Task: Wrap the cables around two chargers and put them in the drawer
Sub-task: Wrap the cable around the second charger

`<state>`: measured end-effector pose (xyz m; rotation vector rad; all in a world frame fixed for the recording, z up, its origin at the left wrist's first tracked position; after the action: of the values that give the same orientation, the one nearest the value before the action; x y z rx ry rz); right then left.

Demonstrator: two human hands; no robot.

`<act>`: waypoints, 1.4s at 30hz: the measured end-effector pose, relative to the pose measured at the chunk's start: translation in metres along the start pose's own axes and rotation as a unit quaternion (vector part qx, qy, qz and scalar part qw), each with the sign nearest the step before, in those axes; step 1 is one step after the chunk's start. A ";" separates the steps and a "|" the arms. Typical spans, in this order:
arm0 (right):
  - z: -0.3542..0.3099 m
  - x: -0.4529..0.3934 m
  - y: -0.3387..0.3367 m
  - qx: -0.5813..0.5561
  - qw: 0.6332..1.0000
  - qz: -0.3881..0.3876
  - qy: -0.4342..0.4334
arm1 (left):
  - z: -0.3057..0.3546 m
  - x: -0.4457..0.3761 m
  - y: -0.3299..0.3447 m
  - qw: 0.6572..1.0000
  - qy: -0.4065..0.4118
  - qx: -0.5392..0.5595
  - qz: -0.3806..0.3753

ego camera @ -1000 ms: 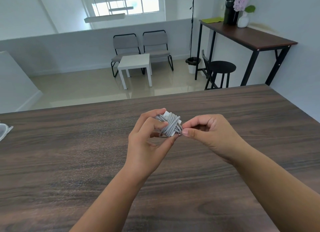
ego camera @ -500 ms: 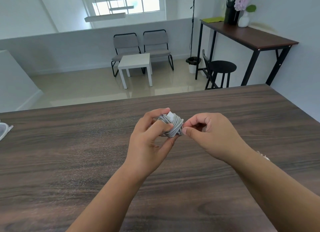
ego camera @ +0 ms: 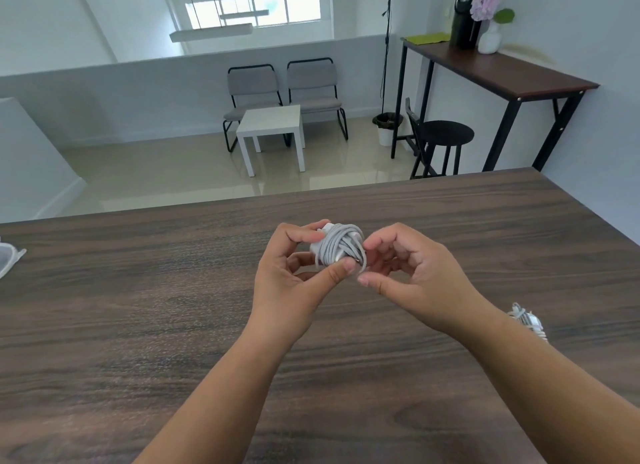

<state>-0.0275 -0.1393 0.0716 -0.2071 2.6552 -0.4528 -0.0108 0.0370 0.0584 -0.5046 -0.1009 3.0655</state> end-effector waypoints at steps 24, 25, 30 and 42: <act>-0.009 0.006 -0.003 0.165 0.961 0.118 -0.188 | 0.013 0.004 0.005 0.998 0.051 -0.014 -0.019; -0.007 0.006 -0.004 0.142 0.969 0.107 -0.173 | 0.015 0.005 0.005 0.996 0.077 -0.040 -0.021; -0.002 0.006 -0.007 0.029 0.996 0.021 -0.082 | 0.019 0.009 0.002 0.977 0.182 -0.112 -0.019; -0.009 -0.004 -0.016 -0.009 0.996 0.030 -0.080 | 0.021 0.011 0.008 0.944 0.275 -0.178 -0.047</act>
<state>-0.0270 -0.1506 0.0860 -0.1624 2.5026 -0.3773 -0.0282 0.0287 0.0743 -1.3014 -0.6400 2.6906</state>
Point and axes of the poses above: each hand's wrist, its own x-axis away from the middle knuckle, its own y-axis out of the palm, z = x × y, the point moved 5 cm from there along -x, towards the middle knuckle, and after that the axes turned 4 degrees about -x, right-handed, at the moved point
